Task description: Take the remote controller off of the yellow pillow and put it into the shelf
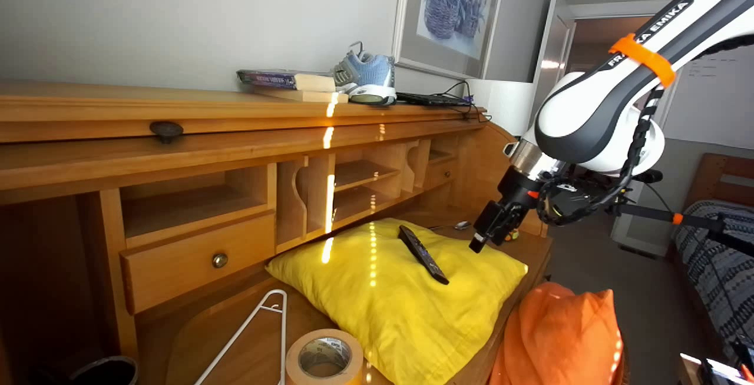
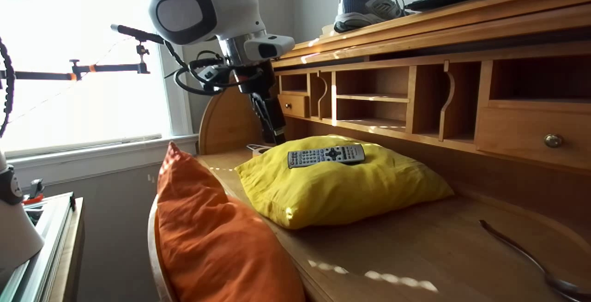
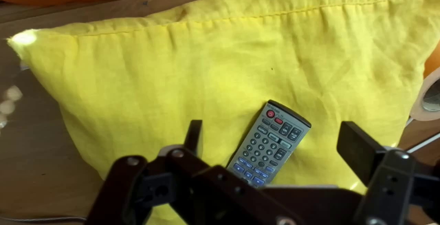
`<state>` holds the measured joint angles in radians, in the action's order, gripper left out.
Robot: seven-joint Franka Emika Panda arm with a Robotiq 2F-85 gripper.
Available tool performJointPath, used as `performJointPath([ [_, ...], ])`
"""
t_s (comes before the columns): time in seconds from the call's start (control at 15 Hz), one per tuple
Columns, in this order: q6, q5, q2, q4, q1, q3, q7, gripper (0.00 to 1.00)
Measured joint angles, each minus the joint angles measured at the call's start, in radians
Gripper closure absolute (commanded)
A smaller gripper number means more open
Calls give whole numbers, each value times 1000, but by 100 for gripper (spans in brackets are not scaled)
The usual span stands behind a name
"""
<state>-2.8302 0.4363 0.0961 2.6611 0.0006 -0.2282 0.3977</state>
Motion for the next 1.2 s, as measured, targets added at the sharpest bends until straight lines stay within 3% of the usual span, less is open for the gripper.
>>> performJointPath([
  [0.53, -54, 454, -182, -133, 49, 28, 337, 0],
  [1.2, -92, 749, -430, -335, 26, 90, 533, 0],
])
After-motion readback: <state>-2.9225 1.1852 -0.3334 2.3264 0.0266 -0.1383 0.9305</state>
